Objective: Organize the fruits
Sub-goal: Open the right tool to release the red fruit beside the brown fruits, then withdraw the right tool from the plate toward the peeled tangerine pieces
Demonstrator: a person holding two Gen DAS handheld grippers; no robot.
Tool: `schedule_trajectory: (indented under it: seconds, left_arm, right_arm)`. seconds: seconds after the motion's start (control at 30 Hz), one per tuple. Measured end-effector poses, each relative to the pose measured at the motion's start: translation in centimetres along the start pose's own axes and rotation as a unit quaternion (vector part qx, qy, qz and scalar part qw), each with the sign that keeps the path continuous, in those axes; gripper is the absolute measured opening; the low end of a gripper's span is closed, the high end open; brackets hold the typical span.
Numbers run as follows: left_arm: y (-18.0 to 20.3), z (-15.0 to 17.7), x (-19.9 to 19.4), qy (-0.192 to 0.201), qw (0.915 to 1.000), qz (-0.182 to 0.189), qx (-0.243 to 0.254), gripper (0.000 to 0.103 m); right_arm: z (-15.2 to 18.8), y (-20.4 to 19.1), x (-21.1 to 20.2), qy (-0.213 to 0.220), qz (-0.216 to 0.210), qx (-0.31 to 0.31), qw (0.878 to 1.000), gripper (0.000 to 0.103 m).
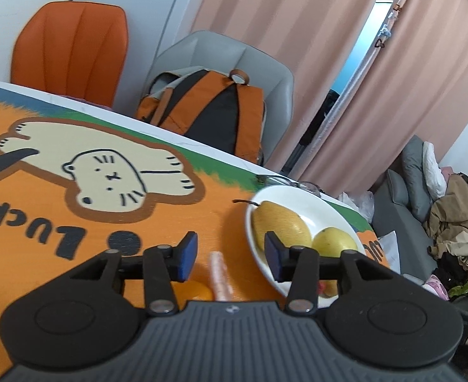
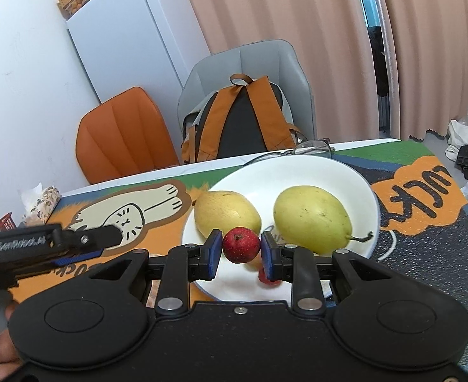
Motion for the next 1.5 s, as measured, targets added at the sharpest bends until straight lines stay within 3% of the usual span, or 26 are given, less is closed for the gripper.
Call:
schedule_trajectory:
  seconds: [0.03, 0.1, 0.13, 0.37, 0.63, 0.87, 1.5]
  left_arm:
    - [-0.4, -0.1, -0.2, 0.001, 1.0000, -0.003, -0.002, 0.049]
    - [-1.0, -0.2, -0.5, 0.003, 1.0000, -0.007, -0.006, 0.050]
    - [-1.3, -0.2, -0.7, 0.003, 0.9999, -0.009, -0.007, 0.052]
    - [-2.4, -0.2, -2.2, 0.013, 0.9996, -0.020, -0.011, 0.079]
    - [-3.0, -0.3, -4.4, 0.021, 0.9992, -0.028, -0.019, 0.091]
    - [-3.1, -0.1, -6.4, 0.028, 0.9988, -0.038, -0.013, 0.093]
    - [-2.8, 0.0, -12.3, 0.063, 0.9976, -0.028, -0.001, 0.098]
  right_arm:
    - [-0.1, -0.2, 0.0, 0.002, 0.000, 0.001, 1.000, 0.030]
    - [-0.2, -0.4, -0.1, 0.006, 0.004, 0.002, 1.000, 0.052]
    - [-0.3, -0.5, -0.3, 0.012, 0.007, 0.000, 1.000, 0.056]
    - [0.1, -1.5, -1.4, 0.011, 0.007, -0.006, 1.000, 0.058]
    - [0.1, -2.6, -3.4, 0.022, 0.004, -0.017, 1.000, 0.074]
    - [0.2, -2.7, -5.5, 0.033, 0.011, -0.012, 0.999, 0.103]
    - [0.9, -3.7, -10.7, 0.051, 0.032, -0.033, 0.998, 0.103]
Point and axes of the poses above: each gripper's, at about its wrist camera, not at the fingertips, and x roughly the way its jaws point, y to its right, z to its underside, the point moved 8 cm from there along x, roughly the way its jaws point, and after that the axes turned 10 degrees about y, right-handed, at the moved point
